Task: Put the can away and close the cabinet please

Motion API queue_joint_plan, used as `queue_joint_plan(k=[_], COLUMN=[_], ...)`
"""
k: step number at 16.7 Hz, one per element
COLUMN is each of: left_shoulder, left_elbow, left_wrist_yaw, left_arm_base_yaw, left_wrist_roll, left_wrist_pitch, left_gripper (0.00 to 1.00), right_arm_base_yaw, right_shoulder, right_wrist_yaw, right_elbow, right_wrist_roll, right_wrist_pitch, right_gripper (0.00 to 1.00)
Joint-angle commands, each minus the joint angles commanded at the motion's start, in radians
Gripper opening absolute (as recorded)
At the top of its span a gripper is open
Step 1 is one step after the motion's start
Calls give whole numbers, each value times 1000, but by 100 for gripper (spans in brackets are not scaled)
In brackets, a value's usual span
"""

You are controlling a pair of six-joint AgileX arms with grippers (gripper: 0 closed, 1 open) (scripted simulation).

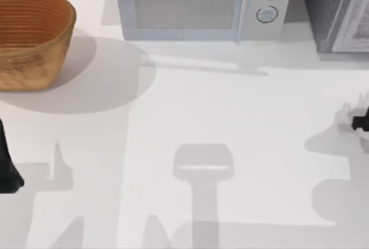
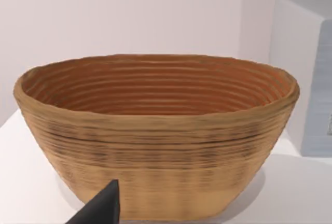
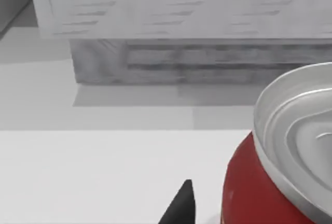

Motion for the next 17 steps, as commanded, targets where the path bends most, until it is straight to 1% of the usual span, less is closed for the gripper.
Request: queue_joint_plan(k=[5, 6, 17], left_shoulder=[0, 0, 0], left_elbow=[0, 0, 0], left_wrist_yaw=[0, 0, 0], left_arm_base_yaw=[0, 0, 0], left_wrist_roll=[0, 0, 0], left_wrist_pitch=[0, 0, 0], left_gripper=[100, 100, 100], right_arm_base_yaw=[0, 0, -1], right_shoulder=[0, 0, -26], right_wrist_yaw=[0, 0, 0], right_elbow=[0, 0, 13], right_wrist_roll=[0, 0, 0], right_wrist_pitch=[0, 0, -3], right_gripper=[2, 0, 0])
